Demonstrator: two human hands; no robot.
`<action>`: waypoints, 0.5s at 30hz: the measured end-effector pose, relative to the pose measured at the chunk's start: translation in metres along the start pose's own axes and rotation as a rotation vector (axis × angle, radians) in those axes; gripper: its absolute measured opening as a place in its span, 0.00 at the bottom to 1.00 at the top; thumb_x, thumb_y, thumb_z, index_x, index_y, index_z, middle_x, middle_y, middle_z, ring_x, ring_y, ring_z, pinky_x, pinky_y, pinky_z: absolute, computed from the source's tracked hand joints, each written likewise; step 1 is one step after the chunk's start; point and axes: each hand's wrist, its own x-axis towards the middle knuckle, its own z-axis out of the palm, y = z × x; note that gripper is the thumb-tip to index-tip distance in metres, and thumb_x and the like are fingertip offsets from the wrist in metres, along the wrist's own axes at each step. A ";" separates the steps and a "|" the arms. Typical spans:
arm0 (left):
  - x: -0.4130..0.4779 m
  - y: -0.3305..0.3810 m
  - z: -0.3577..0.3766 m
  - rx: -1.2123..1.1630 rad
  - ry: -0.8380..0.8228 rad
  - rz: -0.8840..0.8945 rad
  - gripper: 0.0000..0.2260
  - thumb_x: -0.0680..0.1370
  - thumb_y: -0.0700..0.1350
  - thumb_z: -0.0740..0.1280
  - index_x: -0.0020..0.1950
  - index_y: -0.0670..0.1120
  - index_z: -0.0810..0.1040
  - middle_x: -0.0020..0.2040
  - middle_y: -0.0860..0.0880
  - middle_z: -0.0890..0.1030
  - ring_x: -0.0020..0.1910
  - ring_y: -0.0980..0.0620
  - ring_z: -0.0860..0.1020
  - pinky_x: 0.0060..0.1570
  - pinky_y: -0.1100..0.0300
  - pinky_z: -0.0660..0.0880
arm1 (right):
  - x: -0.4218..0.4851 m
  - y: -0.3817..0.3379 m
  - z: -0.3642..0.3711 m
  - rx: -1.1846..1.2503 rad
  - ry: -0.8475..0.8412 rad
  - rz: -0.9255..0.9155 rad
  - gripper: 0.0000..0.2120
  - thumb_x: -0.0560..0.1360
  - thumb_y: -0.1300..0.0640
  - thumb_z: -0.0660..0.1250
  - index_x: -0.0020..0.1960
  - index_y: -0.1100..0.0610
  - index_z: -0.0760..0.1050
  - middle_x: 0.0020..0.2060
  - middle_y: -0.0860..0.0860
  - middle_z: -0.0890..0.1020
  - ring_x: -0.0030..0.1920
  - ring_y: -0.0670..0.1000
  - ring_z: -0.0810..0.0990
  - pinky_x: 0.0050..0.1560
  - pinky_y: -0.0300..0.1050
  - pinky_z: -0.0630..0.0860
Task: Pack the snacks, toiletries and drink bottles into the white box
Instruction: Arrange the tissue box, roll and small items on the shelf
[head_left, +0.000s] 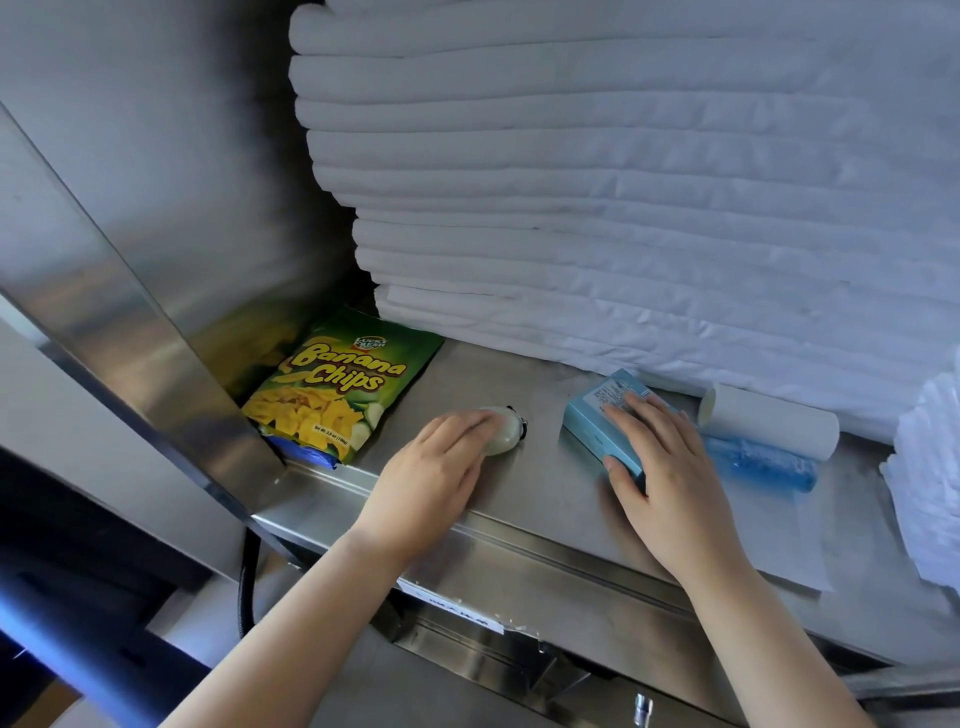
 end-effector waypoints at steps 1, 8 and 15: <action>0.000 -0.003 -0.002 0.008 0.029 -0.015 0.17 0.76 0.40 0.65 0.65 0.42 0.75 0.59 0.46 0.77 0.58 0.48 0.75 0.54 0.53 0.75 | 0.000 0.000 0.000 0.003 0.001 -0.001 0.23 0.74 0.58 0.69 0.68 0.57 0.72 0.67 0.53 0.72 0.70 0.54 0.64 0.71 0.52 0.61; -0.005 -0.012 -0.007 0.037 0.171 -0.103 0.21 0.76 0.47 0.65 0.67 0.39 0.70 0.63 0.44 0.74 0.64 0.49 0.70 0.65 0.63 0.63 | 0.000 0.000 -0.001 0.002 0.005 -0.016 0.22 0.74 0.59 0.69 0.67 0.58 0.72 0.66 0.53 0.73 0.69 0.56 0.66 0.70 0.55 0.64; -0.002 0.000 0.011 0.150 0.000 0.028 0.15 0.75 0.43 0.66 0.61 0.44 0.77 0.57 0.47 0.77 0.55 0.47 0.73 0.54 0.55 0.73 | 0.001 -0.002 -0.003 0.001 -0.011 -0.001 0.23 0.73 0.59 0.69 0.67 0.57 0.72 0.67 0.54 0.73 0.70 0.55 0.66 0.69 0.56 0.65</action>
